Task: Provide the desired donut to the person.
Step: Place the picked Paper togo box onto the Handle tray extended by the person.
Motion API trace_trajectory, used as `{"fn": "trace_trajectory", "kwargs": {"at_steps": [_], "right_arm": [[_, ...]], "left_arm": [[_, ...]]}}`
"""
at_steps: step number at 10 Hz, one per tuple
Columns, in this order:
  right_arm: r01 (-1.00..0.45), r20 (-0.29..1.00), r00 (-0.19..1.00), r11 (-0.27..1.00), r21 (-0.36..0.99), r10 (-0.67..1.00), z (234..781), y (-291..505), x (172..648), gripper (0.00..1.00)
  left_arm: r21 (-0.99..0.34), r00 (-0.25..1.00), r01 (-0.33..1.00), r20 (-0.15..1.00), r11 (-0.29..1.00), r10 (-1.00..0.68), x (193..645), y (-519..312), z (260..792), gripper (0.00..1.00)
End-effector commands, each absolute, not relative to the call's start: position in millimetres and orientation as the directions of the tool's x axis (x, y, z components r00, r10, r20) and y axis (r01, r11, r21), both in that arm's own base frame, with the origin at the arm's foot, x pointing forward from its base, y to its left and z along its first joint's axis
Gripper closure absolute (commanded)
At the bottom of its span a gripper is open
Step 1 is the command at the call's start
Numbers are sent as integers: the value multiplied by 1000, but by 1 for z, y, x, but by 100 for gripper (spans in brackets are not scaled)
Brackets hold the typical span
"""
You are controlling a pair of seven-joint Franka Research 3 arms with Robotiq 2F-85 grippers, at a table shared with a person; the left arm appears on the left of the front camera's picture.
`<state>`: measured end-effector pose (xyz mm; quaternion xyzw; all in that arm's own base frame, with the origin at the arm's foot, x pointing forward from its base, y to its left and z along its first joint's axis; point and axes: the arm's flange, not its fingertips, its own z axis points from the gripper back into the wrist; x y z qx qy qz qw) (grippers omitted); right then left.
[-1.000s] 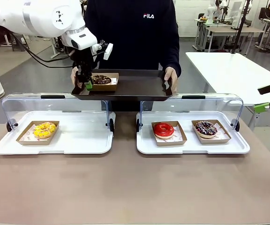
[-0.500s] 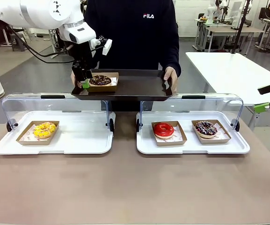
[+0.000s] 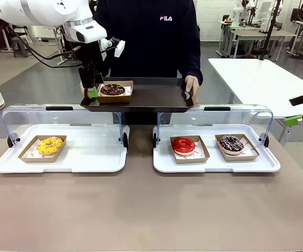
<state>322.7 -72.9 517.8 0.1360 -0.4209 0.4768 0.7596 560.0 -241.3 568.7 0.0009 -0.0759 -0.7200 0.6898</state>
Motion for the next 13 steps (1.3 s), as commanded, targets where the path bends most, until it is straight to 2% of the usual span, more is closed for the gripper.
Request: {"fn": "trace_trajectory", "kwargs": {"at_steps": [1, 2, 3, 13], "right_arm": [[-842, 783, 181, 505, -189, 595, 516, -73, 325, 0], [-842, 783, 181, 505, -189, 595, 516, -73, 325, 0], [-842, 783, 181, 505, -189, 595, 516, -73, 325, 0], [-842, 783, 181, 505, -189, 595, 516, -73, 325, 0]], "left_arm": [[71, -39, 997, 142, -30, -989, 562, -239, 570, 0], [37, -56, 998, 163, -51, -985, 566, -239, 568, 0], [98, -44, 995, 115, -33, -992, 559, -242, 568, 0], [98, -44, 995, 115, -33, -992, 559, -242, 568, 0]]}}
